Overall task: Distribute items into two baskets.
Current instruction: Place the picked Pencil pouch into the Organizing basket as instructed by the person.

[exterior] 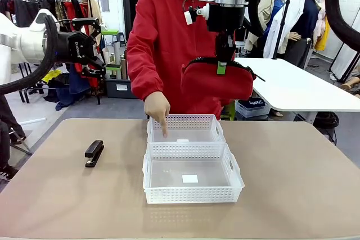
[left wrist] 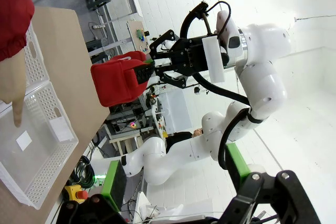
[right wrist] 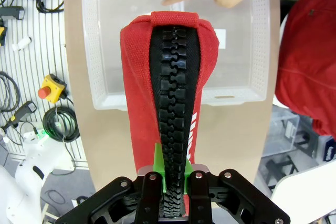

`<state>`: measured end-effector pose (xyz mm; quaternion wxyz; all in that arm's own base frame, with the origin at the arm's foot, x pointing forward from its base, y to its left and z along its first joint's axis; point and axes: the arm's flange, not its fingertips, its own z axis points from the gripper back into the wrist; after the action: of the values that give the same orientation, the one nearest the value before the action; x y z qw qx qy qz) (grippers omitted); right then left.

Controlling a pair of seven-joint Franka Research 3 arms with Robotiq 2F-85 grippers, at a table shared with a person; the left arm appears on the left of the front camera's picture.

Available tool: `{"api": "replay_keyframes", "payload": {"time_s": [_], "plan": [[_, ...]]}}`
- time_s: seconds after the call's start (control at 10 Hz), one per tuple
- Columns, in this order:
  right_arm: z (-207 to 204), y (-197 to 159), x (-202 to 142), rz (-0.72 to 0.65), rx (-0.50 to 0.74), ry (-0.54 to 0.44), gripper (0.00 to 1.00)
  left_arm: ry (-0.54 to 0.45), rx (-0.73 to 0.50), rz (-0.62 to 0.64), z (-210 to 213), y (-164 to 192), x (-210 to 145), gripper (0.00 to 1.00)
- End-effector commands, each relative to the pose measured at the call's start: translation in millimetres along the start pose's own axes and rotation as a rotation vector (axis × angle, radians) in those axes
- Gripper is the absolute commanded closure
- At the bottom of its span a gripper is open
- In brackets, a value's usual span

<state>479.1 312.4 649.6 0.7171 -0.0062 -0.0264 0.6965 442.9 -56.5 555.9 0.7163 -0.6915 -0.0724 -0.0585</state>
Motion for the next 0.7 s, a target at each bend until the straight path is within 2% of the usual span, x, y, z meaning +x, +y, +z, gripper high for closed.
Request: {"api": "replay_keyframes", "payload": {"time_s": [0.0, 0.1, 0.6], "plan": [[0.0, 0.0, 0.0, 0.000, 0.000, 0.000, 1.00, -0.001, -0.003, -0.004, 0.9, -2.0, 0.1, 0.00], [-6.7, 4.3, 3.5, 0.052, -0.006, 0.011, 1.00, -0.001, -0.003, -0.004, 0.9, -2.0, 0.1, 0.00], [-15.7, 16.7, 19.3, 0.117, 0.019, -0.019, 1.00, -0.001, -0.003, -0.004, 0.9, -2.0, 0.1, 0.00]]}}
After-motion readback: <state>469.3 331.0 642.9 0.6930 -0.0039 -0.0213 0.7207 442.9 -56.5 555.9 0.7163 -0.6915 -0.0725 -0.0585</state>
